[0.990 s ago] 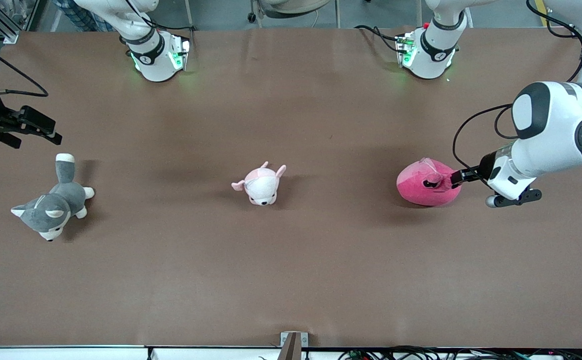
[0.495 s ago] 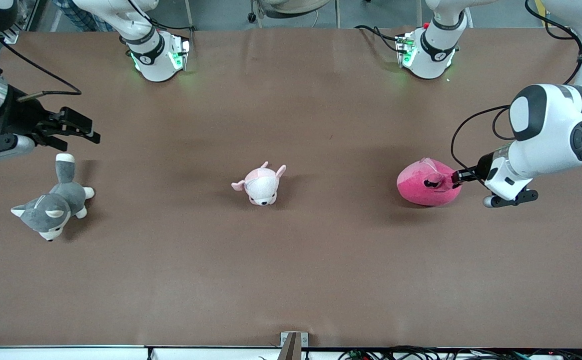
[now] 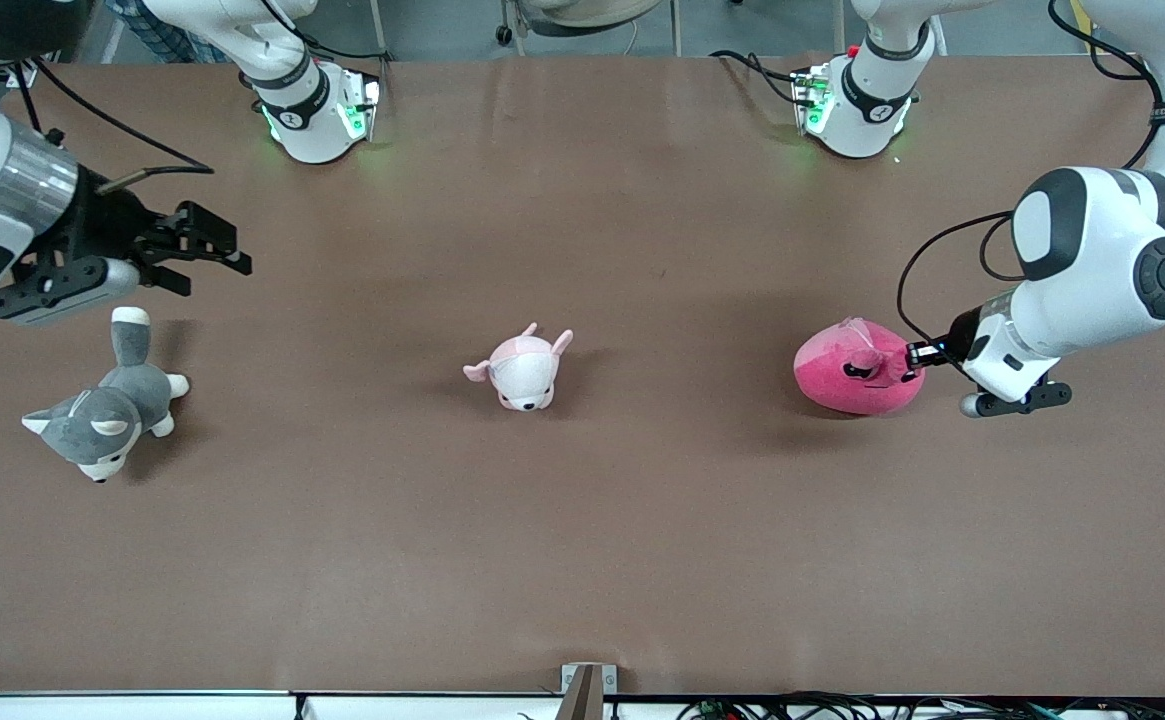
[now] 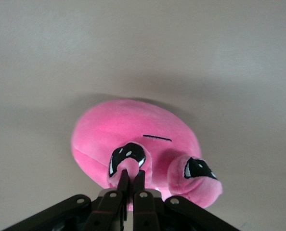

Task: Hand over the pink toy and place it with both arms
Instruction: 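Grasp the pink toy with the left gripper while the right gripper advances, then carry the pink toy toward the right gripper with the left gripper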

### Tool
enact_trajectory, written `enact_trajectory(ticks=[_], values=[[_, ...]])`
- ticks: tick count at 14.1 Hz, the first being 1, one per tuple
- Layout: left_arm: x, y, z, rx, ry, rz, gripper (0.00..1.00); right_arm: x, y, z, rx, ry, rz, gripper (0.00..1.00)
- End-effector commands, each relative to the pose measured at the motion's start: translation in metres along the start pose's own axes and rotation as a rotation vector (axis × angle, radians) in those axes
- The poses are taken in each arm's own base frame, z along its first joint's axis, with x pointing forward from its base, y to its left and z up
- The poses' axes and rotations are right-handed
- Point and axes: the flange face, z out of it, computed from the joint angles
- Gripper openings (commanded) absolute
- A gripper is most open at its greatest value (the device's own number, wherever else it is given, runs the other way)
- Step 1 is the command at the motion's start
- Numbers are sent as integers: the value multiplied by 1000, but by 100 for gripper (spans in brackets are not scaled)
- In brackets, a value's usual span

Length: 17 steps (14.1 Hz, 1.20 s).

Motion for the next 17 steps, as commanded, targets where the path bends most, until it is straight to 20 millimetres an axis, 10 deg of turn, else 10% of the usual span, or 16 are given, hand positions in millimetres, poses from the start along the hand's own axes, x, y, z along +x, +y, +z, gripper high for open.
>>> enact_trajectory(ticks=[1,9,17], values=[[-20,44,-46,-32,36,74,0,-1,-21,4,51,-11,23,79],[-65,195,-163,-257,22,53,0,-3,-22,-1,183,-25,61,73],[-100,305,-185,-475,-127,-133,0,4,-53,12,349,-52,43,73]])
